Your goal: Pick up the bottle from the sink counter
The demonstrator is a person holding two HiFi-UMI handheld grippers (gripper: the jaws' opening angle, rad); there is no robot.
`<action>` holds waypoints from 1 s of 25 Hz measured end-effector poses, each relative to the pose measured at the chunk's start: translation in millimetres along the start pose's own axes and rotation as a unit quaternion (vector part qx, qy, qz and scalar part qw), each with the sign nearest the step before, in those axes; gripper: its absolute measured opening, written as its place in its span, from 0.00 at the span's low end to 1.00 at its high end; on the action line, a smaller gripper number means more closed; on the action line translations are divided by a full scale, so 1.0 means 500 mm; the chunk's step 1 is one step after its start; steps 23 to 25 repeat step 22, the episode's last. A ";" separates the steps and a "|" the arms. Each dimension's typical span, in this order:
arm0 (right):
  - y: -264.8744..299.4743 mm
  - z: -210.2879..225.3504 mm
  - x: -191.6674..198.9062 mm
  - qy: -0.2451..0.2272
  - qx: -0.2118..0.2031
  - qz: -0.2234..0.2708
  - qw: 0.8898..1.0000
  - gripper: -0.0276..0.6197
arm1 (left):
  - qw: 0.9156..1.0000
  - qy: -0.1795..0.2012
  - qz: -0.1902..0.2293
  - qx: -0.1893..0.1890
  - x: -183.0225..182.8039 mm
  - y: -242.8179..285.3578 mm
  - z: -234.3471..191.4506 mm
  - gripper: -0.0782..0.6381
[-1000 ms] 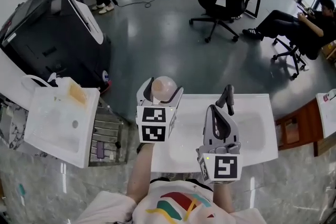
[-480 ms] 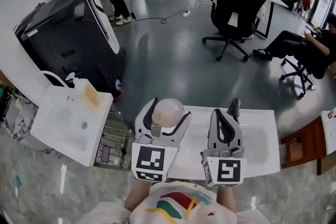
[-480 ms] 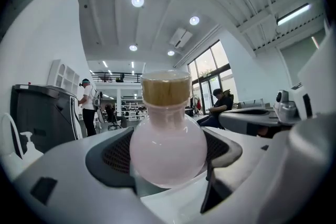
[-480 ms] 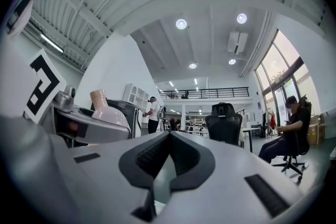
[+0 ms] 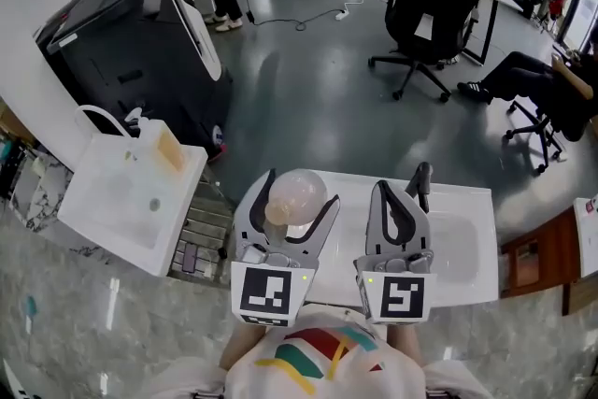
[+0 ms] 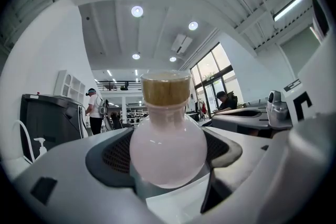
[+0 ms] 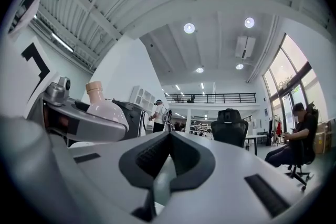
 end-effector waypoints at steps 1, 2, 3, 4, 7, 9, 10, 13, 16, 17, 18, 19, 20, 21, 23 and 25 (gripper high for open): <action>0.000 -0.002 -0.003 0.001 -0.002 0.003 1.000 0.06 | 1.000 -0.002 0.004 -0.002 -0.003 -0.001 -0.001 0.67; 0.002 -0.003 -0.005 0.002 -0.004 0.005 1.000 0.06 | 1.000 -0.004 0.008 -0.004 -0.005 -0.001 -0.003 0.67; 0.003 -0.005 -0.006 0.003 -0.005 0.007 1.000 0.06 | 1.000 -0.005 0.011 -0.006 -0.007 -0.002 -0.005 0.67; 0.004 -0.006 -0.006 0.003 -0.006 0.008 1.000 0.06 | 1.000 -0.004 0.011 -0.008 -0.008 -0.002 -0.007 0.67; 0.005 -0.008 -0.009 0.002 -0.009 0.011 1.000 0.06 | 1.000 -0.003 0.012 -0.015 -0.009 -0.004 -0.013 0.67; 0.006 -0.008 -0.011 0.001 -0.010 0.010 1.000 0.06 | 1.000 0.001 0.007 -0.017 -0.007 -0.006 -0.015 0.67; 0.006 -0.009 -0.012 -0.001 -0.011 0.012 1.000 0.06 | 1.000 0.004 0.002 -0.017 -0.005 -0.007 -0.016 0.67; 0.004 -0.007 -0.011 -0.001 -0.011 0.012 1.000 0.06 | 1.000 0.008 -0.005 -0.017 -0.003 -0.006 -0.014 0.67; 0.004 -0.008 -0.012 -0.003 -0.012 0.013 1.000 0.06 | 1.000 0.006 0.000 -0.018 -0.005 -0.006 -0.012 0.67; 0.004 -0.009 -0.013 -0.003 -0.013 0.014 1.000 0.06 | 1.000 0.004 0.002 -0.018 -0.007 -0.005 -0.013 0.67; 0.005 -0.009 -0.014 -0.004 -0.013 0.015 1.000 0.06 | 1.000 0.004 0.003 -0.018 -0.007 -0.004 -0.014 0.67; 0.007 -0.009 -0.014 -0.004 -0.013 0.016 1.000 0.06 | 1.000 0.005 0.004 -0.019 -0.007 -0.003 -0.015 0.67; 0.009 -0.009 -0.015 -0.005 -0.012 0.017 1.000 0.06 | 1.000 0.006 0.003 -0.019 -0.007 -0.001 -0.017 0.67; 0.010 -0.009 -0.015 -0.006 -0.011 0.019 1.000 0.06 | 1.000 0.009 0.001 -0.019 -0.006 0.000 -0.019 0.67; 0.012 -0.008 -0.016 -0.007 -0.011 0.020 1.000 0.06 | 1.000 0.012 0.000 -0.018 -0.006 0.002 -0.021 0.67; 0.012 -0.008 -0.016 -0.007 -0.011 0.020 1.000 0.06 | 1.000 0.012 0.000 -0.018 -0.006 0.002 -0.021 0.67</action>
Point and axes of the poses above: the fingertips, and each gripper's own axes: y forward along the fingers, z to its right, x out of its underside, the point moved 2 cm from there along -y, backward along the fingers, and after that the axes turned 2 degrees about z, right-handed, at the moved point
